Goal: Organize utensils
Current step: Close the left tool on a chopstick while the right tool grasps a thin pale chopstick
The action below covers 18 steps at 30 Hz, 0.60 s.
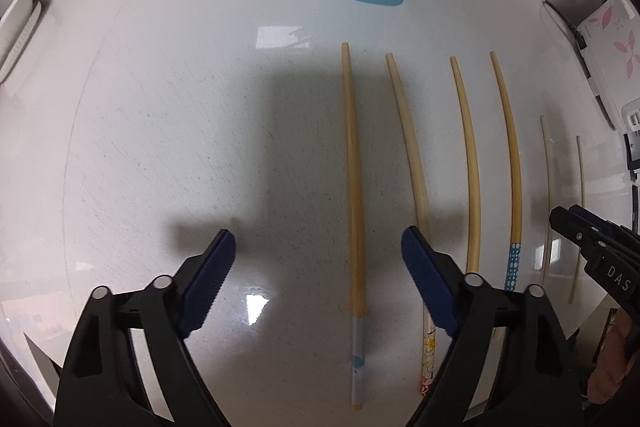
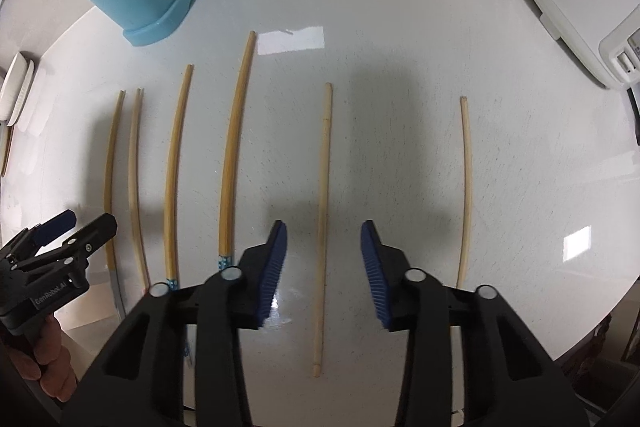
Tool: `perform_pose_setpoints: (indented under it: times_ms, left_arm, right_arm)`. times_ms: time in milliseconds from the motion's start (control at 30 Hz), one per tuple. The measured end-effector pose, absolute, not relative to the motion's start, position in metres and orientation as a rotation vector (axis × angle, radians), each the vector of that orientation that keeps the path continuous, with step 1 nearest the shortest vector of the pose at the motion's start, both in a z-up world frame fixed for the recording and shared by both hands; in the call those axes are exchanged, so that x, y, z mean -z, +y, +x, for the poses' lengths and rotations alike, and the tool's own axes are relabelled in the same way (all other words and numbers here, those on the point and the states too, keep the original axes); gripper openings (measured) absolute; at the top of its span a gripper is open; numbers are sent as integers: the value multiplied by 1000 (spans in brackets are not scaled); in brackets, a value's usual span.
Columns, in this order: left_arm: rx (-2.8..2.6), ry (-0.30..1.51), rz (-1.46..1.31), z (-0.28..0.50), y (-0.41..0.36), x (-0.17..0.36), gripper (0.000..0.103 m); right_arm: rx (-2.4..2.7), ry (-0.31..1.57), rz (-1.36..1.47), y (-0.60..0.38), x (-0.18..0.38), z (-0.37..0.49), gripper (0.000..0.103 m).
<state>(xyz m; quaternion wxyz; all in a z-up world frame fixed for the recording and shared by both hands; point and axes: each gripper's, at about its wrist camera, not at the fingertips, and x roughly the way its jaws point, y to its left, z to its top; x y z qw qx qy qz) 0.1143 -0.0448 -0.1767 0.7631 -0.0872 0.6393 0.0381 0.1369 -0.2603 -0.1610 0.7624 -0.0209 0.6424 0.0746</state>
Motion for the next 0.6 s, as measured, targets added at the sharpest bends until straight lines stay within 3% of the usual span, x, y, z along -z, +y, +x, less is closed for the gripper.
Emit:
perform_pose_setpoints:
  times_ms: [200, 300, 367, 433, 467, 600]
  left_arm:
    - [-82, 1403, -177, 118, -50, 173, 60]
    - [-76, 1413, -159, 119, -55, 171, 41]
    - [-65, 1423, -158, 117, -59, 171, 21]
    - [-52, 1440, -175, 118, -63, 173, 8]
    - [-41, 1447, -199, 118, -62, 174, 7]
    - [-31, 1450, -219, 116, -61, 174, 7]
  right_arm:
    - [-154, 1424, -53, -258, 166, 138, 24]
    - [-147, 1440, -67, -256, 171, 146, 19]
    - [-143, 1450, -68, -255, 175, 152, 16]
    - [-138, 1450, -77, -255, 177, 154, 12]
    - [-133, 1449, -87, -256, 177, 156, 5]
    - [-131, 1456, -79, -257, 178, 160, 4]
